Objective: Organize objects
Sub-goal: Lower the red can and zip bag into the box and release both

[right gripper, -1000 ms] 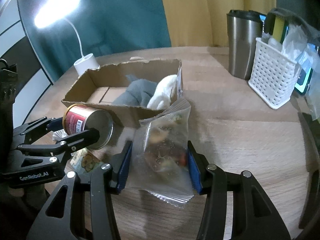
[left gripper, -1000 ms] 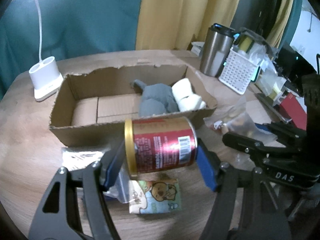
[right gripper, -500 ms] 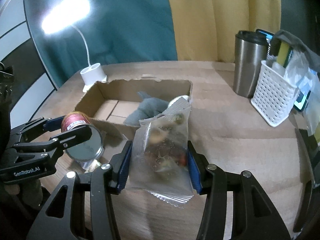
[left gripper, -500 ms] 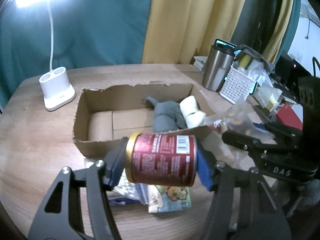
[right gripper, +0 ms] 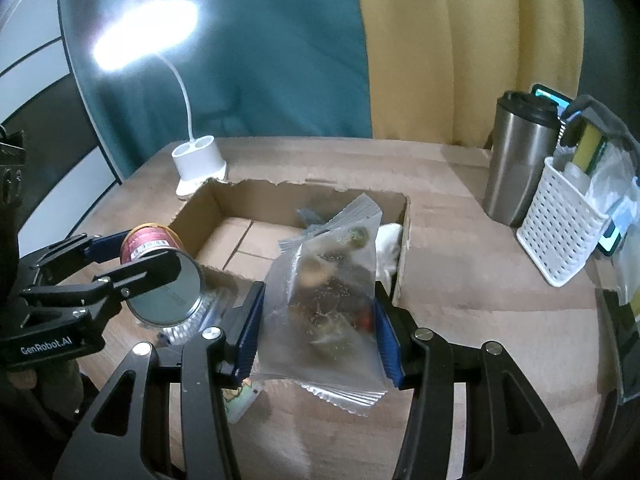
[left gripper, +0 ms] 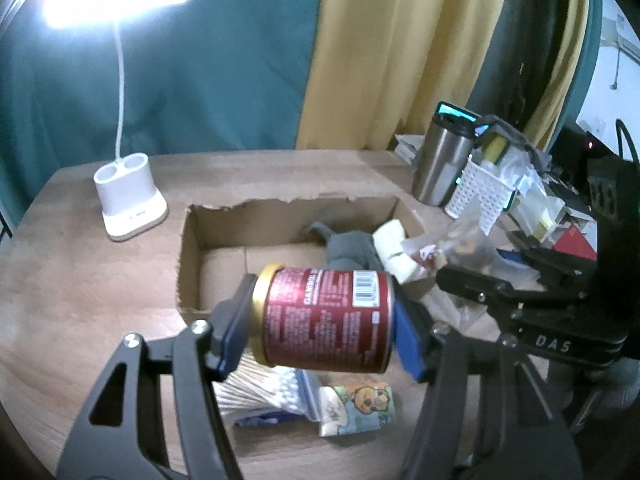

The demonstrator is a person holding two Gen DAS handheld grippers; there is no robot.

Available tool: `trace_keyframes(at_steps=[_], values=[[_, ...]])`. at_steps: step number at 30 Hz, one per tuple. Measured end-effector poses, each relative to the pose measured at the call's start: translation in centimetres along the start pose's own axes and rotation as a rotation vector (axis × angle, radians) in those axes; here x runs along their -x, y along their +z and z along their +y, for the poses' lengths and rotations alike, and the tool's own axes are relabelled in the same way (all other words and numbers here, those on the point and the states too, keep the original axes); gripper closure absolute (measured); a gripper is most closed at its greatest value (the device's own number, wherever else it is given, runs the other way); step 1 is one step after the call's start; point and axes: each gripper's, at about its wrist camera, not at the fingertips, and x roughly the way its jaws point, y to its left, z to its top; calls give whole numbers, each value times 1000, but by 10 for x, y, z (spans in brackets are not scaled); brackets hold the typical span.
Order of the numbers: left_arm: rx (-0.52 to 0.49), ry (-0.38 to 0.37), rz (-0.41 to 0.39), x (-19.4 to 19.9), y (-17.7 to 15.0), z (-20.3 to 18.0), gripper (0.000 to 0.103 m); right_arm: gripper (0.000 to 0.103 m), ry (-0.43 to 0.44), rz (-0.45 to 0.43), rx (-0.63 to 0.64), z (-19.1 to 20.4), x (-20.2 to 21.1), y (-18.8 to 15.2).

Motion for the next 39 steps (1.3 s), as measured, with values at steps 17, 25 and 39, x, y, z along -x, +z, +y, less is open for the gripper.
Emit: trace_keyframes(at_steps=[17, 25, 39], values=[[29, 39, -3, -15, 20, 26, 40, 50, 42, 10, 24, 4, -25, 21], [50, 71, 21, -36, 24, 44, 40, 50, 66, 31, 34, 4, -47, 32], [44, 128, 57, -70, 24, 57, 40, 50, 82, 87, 35, 9, -82, 41]])
